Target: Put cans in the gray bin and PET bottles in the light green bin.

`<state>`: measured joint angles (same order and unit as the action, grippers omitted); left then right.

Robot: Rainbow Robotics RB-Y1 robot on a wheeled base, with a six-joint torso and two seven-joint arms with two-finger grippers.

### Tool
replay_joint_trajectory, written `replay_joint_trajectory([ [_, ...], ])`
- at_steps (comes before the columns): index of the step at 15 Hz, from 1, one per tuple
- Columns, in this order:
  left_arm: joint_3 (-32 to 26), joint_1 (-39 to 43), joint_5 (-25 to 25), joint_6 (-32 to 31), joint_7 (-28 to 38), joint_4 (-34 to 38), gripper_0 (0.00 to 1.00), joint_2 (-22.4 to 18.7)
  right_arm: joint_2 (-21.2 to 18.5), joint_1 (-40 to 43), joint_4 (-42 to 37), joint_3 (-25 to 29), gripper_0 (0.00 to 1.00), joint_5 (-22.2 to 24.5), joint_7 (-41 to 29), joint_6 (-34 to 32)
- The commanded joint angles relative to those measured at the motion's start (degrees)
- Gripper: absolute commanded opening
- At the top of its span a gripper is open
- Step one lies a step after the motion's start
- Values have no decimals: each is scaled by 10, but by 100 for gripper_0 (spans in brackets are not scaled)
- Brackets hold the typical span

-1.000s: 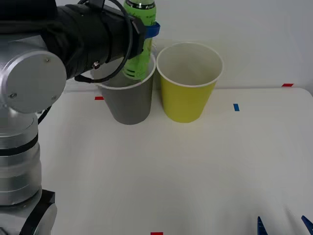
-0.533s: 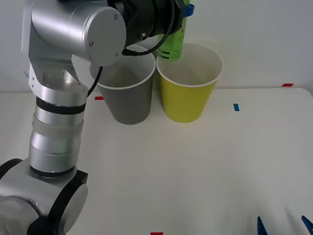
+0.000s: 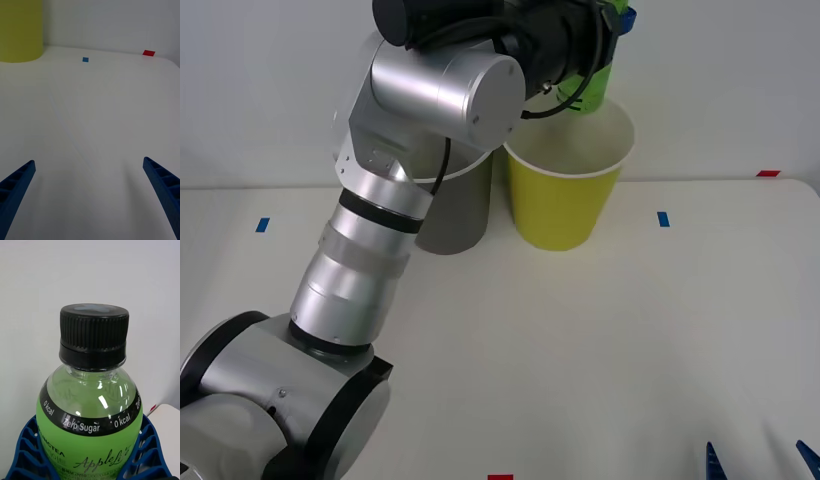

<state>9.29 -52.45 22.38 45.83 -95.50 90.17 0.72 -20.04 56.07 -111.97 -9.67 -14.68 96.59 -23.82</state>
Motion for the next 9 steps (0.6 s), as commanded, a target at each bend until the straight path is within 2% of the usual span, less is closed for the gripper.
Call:
replay_joint_trajectory([
  [1, 3, 0, 4, -33, -2, -35, 0, 3, 0, 0, 0, 0, 100, 0, 0, 0],
  [5, 13, 0, -2, -80, -11, -73, 0, 3, 0, 0, 0, 0, 100, 0, 0, 0],
  [8, 13, 1, -4, -85, -14, -76, 0, 3, 0, 0, 0, 0, 100, 0, 0, 0],
  [9, 13, 1, 2, -88, -11, -75, 29, 3, 0, 0, 0, 0, 100, 0, 0, 0],
])
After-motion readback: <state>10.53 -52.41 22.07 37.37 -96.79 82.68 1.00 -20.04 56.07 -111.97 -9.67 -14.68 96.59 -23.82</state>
